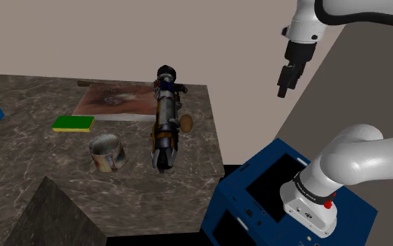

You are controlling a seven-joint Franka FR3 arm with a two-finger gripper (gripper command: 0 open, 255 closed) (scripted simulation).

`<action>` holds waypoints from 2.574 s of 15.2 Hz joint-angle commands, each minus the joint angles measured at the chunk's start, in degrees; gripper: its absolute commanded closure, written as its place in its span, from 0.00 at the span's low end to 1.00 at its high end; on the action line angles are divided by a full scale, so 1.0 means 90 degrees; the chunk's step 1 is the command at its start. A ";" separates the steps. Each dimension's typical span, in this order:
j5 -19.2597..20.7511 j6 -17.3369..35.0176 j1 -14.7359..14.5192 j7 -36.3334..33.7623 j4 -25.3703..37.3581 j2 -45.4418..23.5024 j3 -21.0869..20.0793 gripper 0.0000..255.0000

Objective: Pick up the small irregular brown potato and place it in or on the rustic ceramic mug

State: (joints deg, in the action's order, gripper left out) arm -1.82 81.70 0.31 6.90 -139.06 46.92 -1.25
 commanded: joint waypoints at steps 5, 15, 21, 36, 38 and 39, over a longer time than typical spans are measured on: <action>-0.0705 0.0456 0.0106 -0.1094 -0.0036 -0.0624 -0.0407 0.00; -0.2171 0.1914 0.0305 -0.3477 0.0339 -0.2623 -0.1193 0.00; -0.2823 0.2863 0.0371 -0.4668 0.0841 -0.3994 -0.1457 0.00; -0.3799 0.4615 0.0261 -0.6231 0.1911 -0.6463 -0.1598 0.00; -0.3844 0.4769 0.0212 -0.6208 0.1860 -0.6548 -0.1632 0.00; -0.3879 0.4891 0.0171 -0.6190 0.1823 -0.6618 -0.1656 0.00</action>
State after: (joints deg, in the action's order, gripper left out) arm -36.50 124.04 2.52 -48.86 -122.31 -10.67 -15.58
